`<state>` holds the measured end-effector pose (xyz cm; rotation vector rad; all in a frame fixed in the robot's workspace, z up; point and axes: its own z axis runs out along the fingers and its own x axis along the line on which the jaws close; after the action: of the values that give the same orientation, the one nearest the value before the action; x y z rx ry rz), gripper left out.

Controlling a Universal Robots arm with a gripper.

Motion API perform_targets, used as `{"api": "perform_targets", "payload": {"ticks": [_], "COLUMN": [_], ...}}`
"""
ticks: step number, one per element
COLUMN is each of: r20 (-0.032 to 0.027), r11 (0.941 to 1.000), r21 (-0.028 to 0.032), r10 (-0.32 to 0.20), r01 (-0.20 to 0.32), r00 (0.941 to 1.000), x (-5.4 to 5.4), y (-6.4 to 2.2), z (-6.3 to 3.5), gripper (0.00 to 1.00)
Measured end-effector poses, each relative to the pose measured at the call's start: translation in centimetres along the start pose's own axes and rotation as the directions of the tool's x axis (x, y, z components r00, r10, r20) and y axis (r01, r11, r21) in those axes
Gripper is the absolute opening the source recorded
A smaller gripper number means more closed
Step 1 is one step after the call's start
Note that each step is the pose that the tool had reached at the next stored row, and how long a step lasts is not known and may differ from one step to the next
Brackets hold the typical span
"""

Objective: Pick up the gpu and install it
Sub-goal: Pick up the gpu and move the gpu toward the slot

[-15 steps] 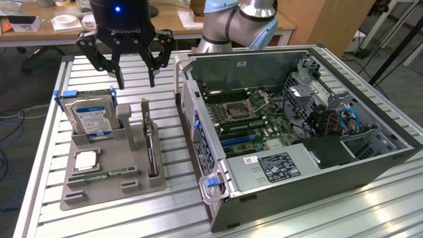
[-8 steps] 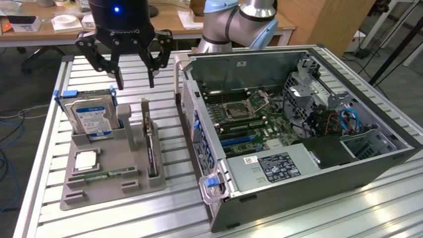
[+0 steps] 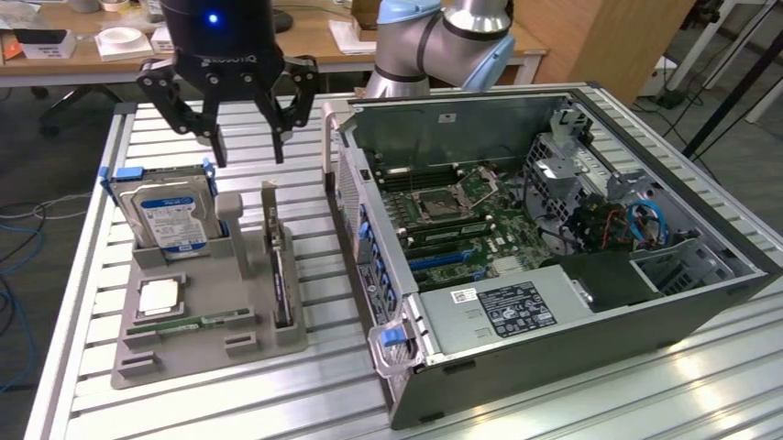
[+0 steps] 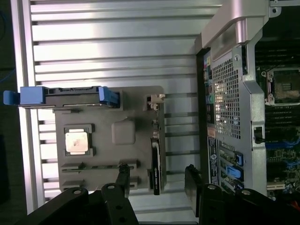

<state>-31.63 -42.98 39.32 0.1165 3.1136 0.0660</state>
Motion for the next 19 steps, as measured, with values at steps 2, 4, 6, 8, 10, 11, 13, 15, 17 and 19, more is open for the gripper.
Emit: {"api": "perform_targets", "payload": {"ticks": [2, 4, 6, 8, 10, 11, 13, 15, 17, 19], "r20": [-0.0001, 0.0, 0.0, 0.0, -0.0001, 0.0, -0.0001, 0.0, 0.0, 0.0], "r11": [1.0, 1.0, 1.0, 1.0, 1.0, 1.0, 1.0, 1.0, 1.0, 1.0], "r21": [0.0, 0.0, 0.0, 0.0, 0.0, 0.0, 0.0, 0.0, 0.0, 0.0001], "r10": [0.0, 0.0, 0.0, 0.0, 0.0, 0.0, 0.0, 0.0, 0.0, 0.0], "r01": [0.0, 0.0, 0.0, 0.0, 0.0, 0.0, 0.0, 0.0, 0.0, 0.0], "r00": [1.0, 1.0, 1.0, 1.0, 1.0, 1.0, 1.0, 1.0, 1.0, 1.0], "x": [0.05, 0.1, 0.14, 0.2, 0.25, 0.27, 0.32, 0.34, 0.35, 0.35], "y": [-0.05, -0.11, -0.16, -0.21, -0.26, -0.29, -0.36, -0.5, -0.62, -0.74], "z": [-0.01, 0.0, -0.01, -0.01, -0.02, -0.02, -0.02, -0.02, -0.03, -0.03], "gripper": [0.59, 0.59, 0.59, 0.59, 0.59, 0.59, 0.59, 0.59, 0.59, 0.59]}}
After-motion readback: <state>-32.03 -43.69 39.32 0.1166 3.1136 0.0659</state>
